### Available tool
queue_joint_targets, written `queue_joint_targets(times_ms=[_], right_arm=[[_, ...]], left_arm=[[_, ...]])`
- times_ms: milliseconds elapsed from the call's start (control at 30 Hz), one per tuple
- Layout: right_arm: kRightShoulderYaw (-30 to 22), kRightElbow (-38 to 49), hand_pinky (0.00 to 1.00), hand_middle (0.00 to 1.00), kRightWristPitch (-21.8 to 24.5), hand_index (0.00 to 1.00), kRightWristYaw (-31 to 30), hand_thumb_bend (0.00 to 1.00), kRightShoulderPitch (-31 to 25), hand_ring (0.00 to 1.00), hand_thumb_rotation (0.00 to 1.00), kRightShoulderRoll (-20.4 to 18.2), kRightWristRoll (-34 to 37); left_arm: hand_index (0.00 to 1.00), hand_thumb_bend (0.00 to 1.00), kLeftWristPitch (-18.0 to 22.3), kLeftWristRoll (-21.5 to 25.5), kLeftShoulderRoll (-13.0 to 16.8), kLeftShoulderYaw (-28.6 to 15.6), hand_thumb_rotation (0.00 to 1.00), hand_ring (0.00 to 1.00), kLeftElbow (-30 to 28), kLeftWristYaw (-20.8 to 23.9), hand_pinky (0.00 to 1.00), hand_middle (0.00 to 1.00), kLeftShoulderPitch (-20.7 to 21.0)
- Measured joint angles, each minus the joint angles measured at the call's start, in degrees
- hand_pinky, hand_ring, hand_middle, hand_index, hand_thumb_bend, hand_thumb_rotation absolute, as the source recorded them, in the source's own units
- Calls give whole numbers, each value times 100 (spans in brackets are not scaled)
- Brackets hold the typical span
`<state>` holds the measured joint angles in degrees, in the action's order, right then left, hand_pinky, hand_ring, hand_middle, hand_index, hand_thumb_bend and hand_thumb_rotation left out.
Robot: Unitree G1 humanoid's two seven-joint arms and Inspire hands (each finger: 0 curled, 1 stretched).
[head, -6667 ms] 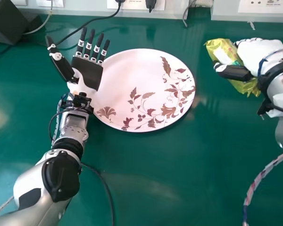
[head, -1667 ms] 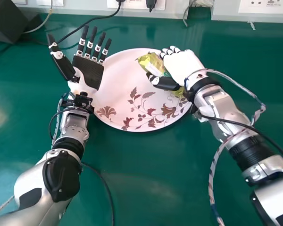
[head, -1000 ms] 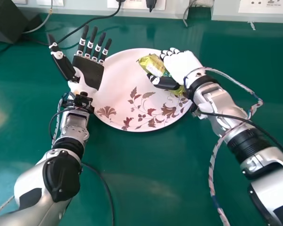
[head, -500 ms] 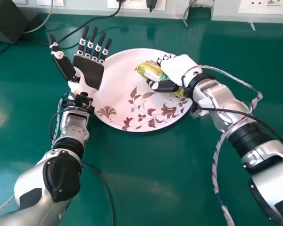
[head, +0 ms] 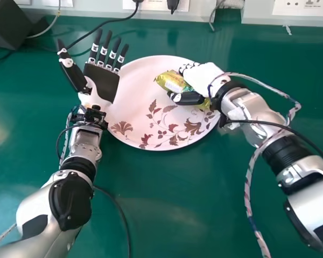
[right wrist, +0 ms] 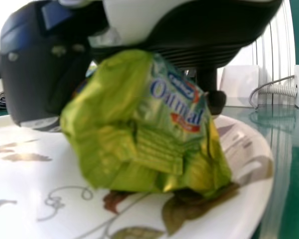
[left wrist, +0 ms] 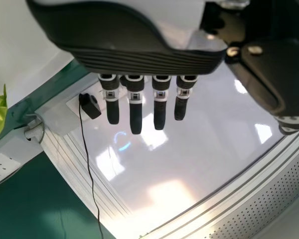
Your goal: Pick up biscuit and place it in the plate
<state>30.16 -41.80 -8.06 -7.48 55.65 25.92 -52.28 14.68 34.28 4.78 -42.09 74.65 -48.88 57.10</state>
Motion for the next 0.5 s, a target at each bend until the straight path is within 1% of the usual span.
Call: queue_joint_targets(times_ms=[33,67,133,267,367,500], right_arm=[[9,-14,0,21,-1,48,0,48,10,0,6,0,1],[18,-26,0,11,-1,48,-3,48,21,0,6,-1,2],[24,-53,0,3,4,48,1,48,76,0,6,-3,5],[59,-98,0,0,8,48,-68,49,142,0,7,-5,19],[116,-138,0,0,20,49,-101,49,196,0,8,-6,3],[155,-141,0,0,56,49,-136,50,221,0,9,-6,3]], left_arm=[[95,94,-2,1,1,0,25,85,0,-9,86,92,0],[95,93,-3,1,1,0,24,86,1,-29,87,92,0],[95,93,-3,1,1,1,25,86,2,-71,88,93,0],[94,92,7,1,3,0,26,85,3,-127,87,92,-3],[92,93,109,-9,-17,1,26,85,5,-47,85,91,-5],[91,93,44,-11,-15,0,26,84,11,-25,84,90,-5]])
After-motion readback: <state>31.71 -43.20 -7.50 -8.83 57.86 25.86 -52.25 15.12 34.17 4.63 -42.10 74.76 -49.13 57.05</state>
